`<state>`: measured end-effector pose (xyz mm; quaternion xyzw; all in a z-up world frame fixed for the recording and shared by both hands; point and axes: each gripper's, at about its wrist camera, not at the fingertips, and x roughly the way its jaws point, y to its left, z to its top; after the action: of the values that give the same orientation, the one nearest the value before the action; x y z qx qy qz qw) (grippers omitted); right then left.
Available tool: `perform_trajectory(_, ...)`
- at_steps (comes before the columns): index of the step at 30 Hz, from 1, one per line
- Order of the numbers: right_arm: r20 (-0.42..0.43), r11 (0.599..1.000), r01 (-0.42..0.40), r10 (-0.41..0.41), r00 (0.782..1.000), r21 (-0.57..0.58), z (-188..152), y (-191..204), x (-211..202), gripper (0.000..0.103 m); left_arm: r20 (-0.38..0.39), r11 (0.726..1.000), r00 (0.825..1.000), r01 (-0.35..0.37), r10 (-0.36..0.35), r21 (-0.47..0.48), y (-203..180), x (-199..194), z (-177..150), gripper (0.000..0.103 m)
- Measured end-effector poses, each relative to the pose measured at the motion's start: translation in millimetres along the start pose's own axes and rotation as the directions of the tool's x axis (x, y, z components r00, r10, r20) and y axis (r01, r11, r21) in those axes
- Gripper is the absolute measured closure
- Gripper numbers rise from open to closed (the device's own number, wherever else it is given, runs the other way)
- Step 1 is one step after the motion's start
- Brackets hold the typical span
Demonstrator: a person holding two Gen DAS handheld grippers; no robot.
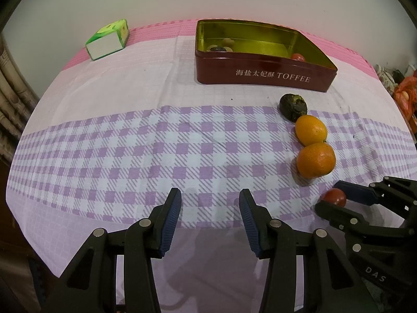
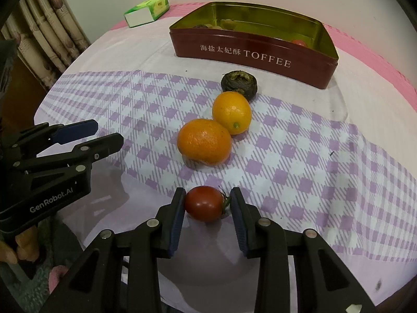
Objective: Organize fruits
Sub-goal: 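Grasp a red tomato with the right gripper while the left gripper grasps an orange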
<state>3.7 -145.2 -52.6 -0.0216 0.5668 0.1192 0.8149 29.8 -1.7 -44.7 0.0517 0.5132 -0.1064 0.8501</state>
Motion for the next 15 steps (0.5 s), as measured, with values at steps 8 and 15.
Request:
perform_trajectory(8, 0.006, 0.999, 0.009, -0.009, 1.000, 0.044, -3.3, -12.4, -4.5, 0.074, -0.003, 1.000, 1.000, 0.016, -0.016, 0.020, -6.1, 2.7, -1.3, 0.056)
perform_trajectory(15, 0.012, 0.994, 0.043, -0.044, 0.999, 0.099, -0.5, -32.4, -6.7, 0.074, -0.004, 0.996, 0.998, 0.057, -0.057, 0.062, -16.9, 1.4, -5.8, 0.055)
